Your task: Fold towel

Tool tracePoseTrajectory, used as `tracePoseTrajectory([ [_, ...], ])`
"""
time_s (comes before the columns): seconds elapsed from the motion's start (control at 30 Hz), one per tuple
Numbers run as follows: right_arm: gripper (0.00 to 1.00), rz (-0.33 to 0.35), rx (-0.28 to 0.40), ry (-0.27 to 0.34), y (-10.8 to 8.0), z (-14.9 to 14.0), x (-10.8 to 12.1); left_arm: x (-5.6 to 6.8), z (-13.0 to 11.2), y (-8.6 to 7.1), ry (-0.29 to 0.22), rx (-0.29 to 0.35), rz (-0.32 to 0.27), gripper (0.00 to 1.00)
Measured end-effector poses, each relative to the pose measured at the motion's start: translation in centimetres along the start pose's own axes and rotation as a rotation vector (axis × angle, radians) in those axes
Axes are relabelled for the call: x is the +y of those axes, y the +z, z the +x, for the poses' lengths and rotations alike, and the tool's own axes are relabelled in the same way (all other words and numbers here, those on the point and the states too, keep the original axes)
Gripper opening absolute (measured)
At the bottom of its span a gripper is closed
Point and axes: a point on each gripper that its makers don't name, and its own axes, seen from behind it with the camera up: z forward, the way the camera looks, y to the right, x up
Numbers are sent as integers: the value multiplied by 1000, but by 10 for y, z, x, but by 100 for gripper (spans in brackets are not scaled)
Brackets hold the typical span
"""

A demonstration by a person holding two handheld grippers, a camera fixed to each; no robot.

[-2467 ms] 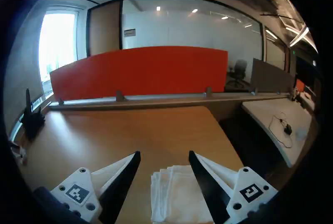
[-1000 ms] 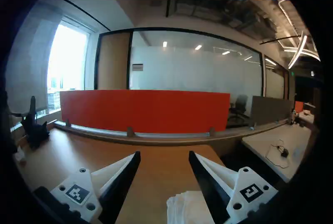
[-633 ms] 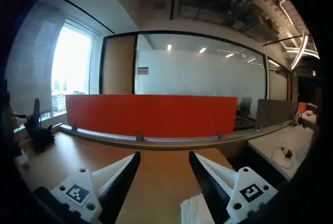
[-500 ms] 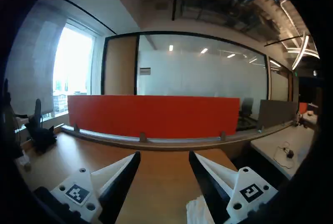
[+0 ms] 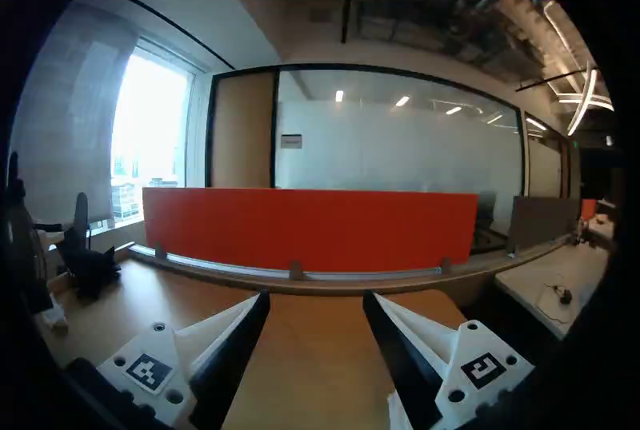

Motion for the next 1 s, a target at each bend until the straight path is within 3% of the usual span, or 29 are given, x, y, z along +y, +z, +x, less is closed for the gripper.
tracePoseTrajectory([
  [0.4, 89, -15, 27, 44, -3, 1, -13, -4, -9, -1, -21, 13, 7, 99],
  [0.7, 89, -22, 14, 31, -11, -11, -28, 2, -21, -1, -7, 27, -10, 99],
  [1.0, 89, 8, 16, 25, -17, -12, -50, -3, -39, -4, -42, 61, -5, 99],
])
